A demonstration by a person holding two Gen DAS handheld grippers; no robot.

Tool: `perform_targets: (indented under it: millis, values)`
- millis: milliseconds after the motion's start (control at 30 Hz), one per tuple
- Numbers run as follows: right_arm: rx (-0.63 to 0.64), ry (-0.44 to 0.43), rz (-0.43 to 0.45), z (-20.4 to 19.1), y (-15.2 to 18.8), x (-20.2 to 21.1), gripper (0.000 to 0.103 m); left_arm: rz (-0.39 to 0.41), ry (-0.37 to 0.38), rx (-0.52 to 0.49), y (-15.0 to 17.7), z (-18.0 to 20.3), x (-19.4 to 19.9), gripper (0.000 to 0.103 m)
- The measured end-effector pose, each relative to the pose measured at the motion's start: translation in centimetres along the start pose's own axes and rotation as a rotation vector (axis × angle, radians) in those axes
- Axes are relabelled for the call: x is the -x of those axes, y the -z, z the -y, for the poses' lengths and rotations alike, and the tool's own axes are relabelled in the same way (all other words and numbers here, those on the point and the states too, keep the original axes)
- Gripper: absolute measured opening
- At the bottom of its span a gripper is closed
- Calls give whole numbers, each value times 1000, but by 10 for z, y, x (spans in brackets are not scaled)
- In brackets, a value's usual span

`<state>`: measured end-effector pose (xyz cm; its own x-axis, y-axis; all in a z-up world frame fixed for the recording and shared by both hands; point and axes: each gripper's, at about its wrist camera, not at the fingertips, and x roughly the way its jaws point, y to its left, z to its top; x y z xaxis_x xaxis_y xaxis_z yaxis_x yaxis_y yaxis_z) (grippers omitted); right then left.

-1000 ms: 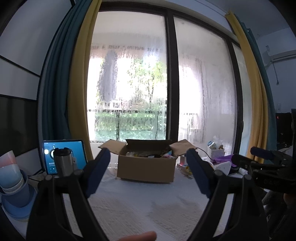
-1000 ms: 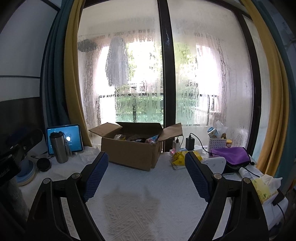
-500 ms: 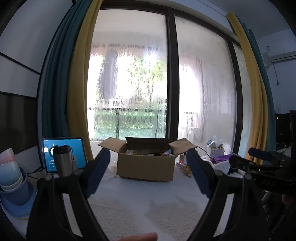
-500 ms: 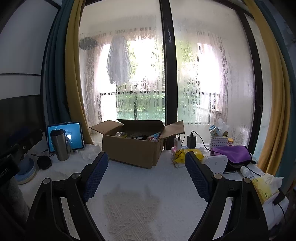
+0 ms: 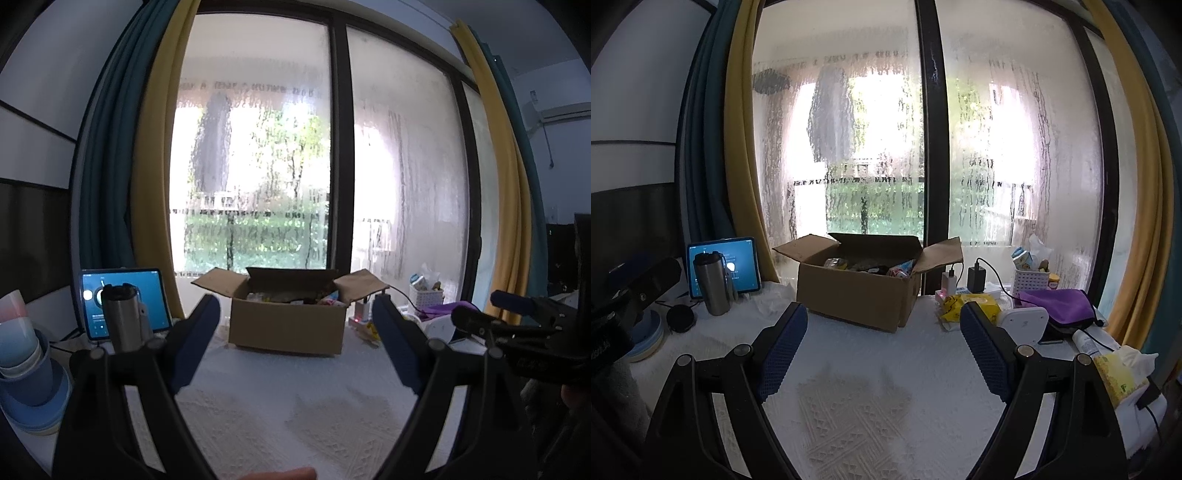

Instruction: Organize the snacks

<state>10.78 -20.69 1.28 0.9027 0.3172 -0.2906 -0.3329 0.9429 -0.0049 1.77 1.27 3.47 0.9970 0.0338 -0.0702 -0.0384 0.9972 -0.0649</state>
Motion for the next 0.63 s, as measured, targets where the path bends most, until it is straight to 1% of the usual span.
perform_targets:
  millis: [467, 567, 633]
  values:
    - [1, -5, -12, 3, 1, -3, 87, -11, -1, 5, 0, 0, -3, 85]
    - [0, -3, -17, 3, 0, -6, 87, -21, 2, 8, 0, 0, -7, 85]
    - [-4, -1, -25, 5, 1, -9, 87, -49, 12, 23, 2, -2, -15, 85]
